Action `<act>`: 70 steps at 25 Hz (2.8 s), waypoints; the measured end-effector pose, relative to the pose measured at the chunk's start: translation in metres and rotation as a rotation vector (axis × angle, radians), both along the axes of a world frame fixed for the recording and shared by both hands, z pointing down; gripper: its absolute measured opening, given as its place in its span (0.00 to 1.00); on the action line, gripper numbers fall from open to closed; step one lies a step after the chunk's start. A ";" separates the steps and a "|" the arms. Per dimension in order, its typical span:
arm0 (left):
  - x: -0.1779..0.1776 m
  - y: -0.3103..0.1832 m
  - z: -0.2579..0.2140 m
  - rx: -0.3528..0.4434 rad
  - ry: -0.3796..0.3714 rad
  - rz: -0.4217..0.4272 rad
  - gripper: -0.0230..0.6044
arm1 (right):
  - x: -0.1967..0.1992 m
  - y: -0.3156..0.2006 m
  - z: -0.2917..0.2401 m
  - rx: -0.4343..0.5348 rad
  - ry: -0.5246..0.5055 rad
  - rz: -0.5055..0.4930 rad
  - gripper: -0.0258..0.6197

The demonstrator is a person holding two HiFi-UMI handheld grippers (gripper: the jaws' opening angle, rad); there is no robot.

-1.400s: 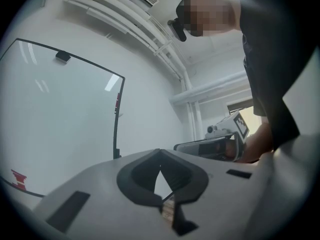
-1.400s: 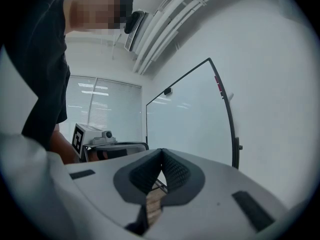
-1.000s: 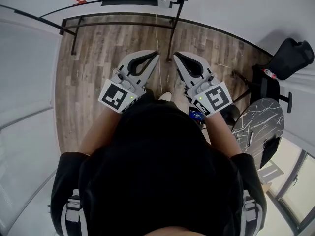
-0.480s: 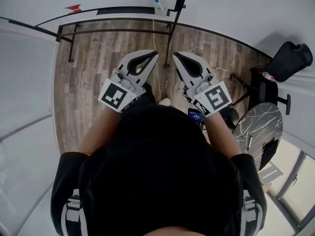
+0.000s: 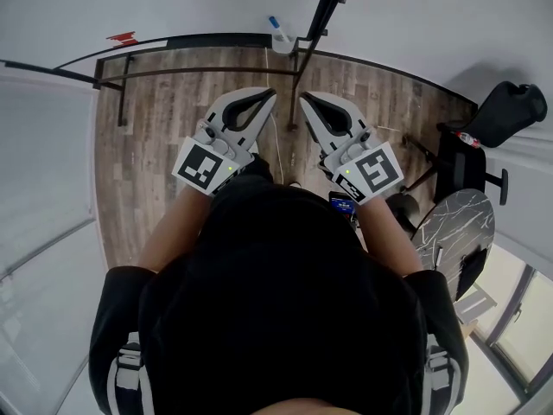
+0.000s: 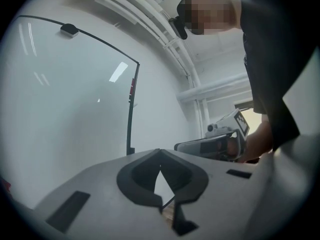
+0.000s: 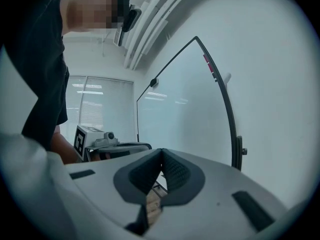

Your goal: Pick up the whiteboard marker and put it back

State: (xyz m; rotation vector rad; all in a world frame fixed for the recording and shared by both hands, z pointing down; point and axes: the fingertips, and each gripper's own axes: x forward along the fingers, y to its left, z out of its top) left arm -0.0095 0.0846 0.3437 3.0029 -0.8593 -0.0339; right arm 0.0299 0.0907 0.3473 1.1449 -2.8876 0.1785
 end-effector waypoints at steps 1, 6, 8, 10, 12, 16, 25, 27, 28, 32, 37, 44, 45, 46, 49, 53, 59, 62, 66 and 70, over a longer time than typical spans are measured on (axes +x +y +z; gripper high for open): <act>0.000 -0.008 -0.002 0.004 0.012 0.007 0.04 | -0.001 -0.008 0.000 -0.002 0.001 0.004 0.03; -0.004 -0.044 -0.001 -0.008 0.005 0.033 0.04 | -0.008 -0.045 0.002 -0.016 0.005 0.023 0.03; -0.009 -0.061 0.004 -0.024 -0.009 0.031 0.04 | -0.012 -0.060 0.004 -0.022 0.007 0.035 0.03; -0.014 -0.073 0.007 -0.030 -0.010 0.036 0.04 | -0.017 -0.072 0.007 -0.027 0.012 0.041 0.03; -0.018 -0.084 0.010 -0.040 -0.014 0.041 0.04 | -0.021 -0.083 0.010 -0.034 0.016 0.045 0.03; -0.027 -0.103 0.014 -0.047 -0.005 0.061 0.04 | -0.031 -0.102 0.015 -0.050 0.024 0.061 0.03; -0.037 -0.137 0.021 -0.055 -0.007 0.107 0.04 | -0.042 -0.134 0.020 -0.065 0.034 0.103 0.03; -0.040 -0.146 0.026 -0.054 -0.014 0.117 0.04 | -0.046 -0.144 0.024 -0.068 0.046 0.114 0.03; -0.041 -0.150 0.027 -0.053 -0.016 0.123 0.04 | -0.048 -0.148 0.027 -0.069 0.056 0.121 0.03; -0.048 -0.165 0.040 -0.068 -0.032 0.149 0.04 | -0.054 -0.161 0.041 -0.083 0.088 0.153 0.03; -0.051 -0.169 0.042 -0.068 -0.017 0.185 0.04 | -0.047 -0.173 0.060 -0.119 0.112 0.215 0.03; -0.058 -0.182 0.053 -0.089 -0.037 0.181 0.04 | -0.039 -0.194 0.087 -0.167 0.179 0.264 0.03; -0.058 -0.184 0.056 -0.092 -0.046 0.179 0.04 | -0.037 -0.198 0.090 -0.173 0.189 0.265 0.03; -0.057 -0.185 0.058 -0.097 -0.057 0.177 0.04 | -0.034 -0.202 0.094 -0.179 0.196 0.266 0.03; -0.050 -0.189 0.061 -0.093 -0.030 0.162 0.04 | -0.026 -0.212 0.101 -0.191 0.205 0.258 0.03; -0.044 -0.190 0.061 -0.097 -0.054 0.129 0.04 | -0.024 -0.218 0.108 -0.206 0.219 0.214 0.03; -0.029 -0.211 0.070 -0.082 -0.029 0.067 0.04 | -0.011 -0.242 0.132 -0.238 0.245 0.155 0.04; -0.025 -0.219 0.077 -0.092 -0.035 0.032 0.04 | -0.008 -0.249 0.144 -0.260 0.270 0.130 0.04; -0.020 -0.228 0.083 -0.115 -0.049 -0.007 0.04 | -0.009 -0.259 0.160 -0.292 0.299 0.088 0.10; -0.016 -0.235 0.086 -0.114 -0.036 -0.025 0.04 | -0.013 -0.271 0.183 -0.327 0.333 0.059 0.12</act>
